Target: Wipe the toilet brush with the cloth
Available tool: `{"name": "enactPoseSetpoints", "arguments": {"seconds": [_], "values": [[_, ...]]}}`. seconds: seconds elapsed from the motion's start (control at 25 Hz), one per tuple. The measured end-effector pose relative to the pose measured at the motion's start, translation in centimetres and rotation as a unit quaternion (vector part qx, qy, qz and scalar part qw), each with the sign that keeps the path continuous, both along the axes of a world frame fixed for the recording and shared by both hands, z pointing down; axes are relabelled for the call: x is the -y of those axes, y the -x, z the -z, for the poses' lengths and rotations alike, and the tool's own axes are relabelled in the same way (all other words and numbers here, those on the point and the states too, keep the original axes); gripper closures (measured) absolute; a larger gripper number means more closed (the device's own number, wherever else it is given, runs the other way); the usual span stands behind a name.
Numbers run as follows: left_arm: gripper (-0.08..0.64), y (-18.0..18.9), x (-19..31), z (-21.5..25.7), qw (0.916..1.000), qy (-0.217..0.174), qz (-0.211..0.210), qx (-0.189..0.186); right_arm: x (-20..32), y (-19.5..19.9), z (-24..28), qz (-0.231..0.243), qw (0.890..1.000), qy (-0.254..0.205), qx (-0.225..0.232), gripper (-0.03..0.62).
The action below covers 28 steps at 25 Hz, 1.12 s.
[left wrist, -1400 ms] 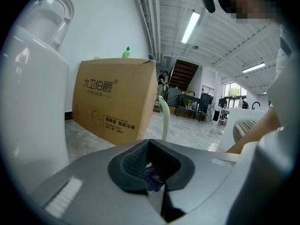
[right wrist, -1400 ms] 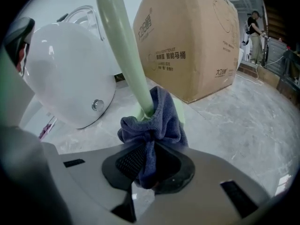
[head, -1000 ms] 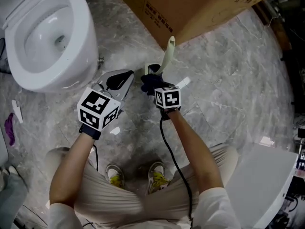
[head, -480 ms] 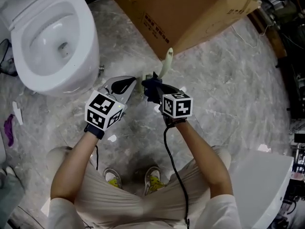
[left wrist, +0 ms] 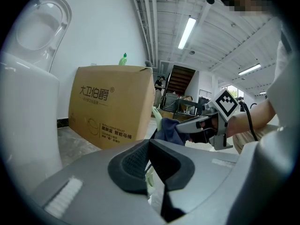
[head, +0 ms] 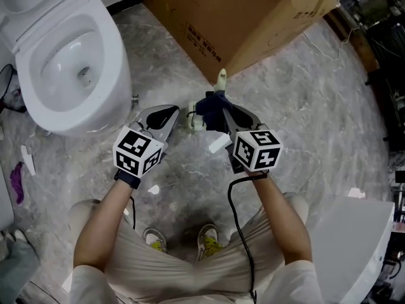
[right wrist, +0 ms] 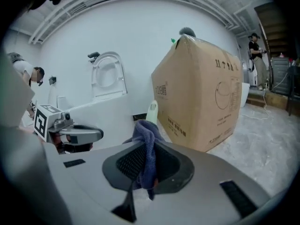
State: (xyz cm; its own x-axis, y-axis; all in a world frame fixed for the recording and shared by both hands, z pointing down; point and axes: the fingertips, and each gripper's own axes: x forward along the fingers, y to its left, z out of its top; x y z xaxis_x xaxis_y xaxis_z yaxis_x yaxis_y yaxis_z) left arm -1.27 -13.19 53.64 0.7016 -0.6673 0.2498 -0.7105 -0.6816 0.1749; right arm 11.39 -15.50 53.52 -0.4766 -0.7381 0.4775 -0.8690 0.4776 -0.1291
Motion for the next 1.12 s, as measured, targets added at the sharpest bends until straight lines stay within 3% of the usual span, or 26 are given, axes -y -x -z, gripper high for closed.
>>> {"name": "enactPoseSetpoints", "arguments": {"seconds": [0.28, 0.44, 0.64, 0.88, 1.12], "values": [[0.561, -0.9, -0.1, 0.7, 0.9999, -0.005, -0.013, 0.003, 3.0, -0.5, 7.0, 0.002, 0.995, -0.089, -0.033, 0.545], [0.561, -0.6, 0.0, 1.1, 0.9999, -0.01, -0.008, 0.001, 4.1, 0.2, 8.3, 0.009, 0.992, -0.112, -0.053, 0.545], [0.561, -0.3, 0.0, 1.2, 0.9999, -0.013, -0.005, 0.0, 3.3, 0.4, 6.0, 0.009, 0.993, -0.1, -0.06, 0.545], [0.561, -0.1, 0.0, 1.0, 0.9999, -0.012, -0.005, 0.0, 1.6, 0.2, 1.6, 0.012, 0.997, -0.046, -0.059, 0.545], [0.561, 0.0, -0.1, 1.5, 0.9999, -0.015, -0.005, -0.001, 0.1, -1.7, 3.0, -0.004, 0.998, -0.053, -0.026, 0.545]]}}
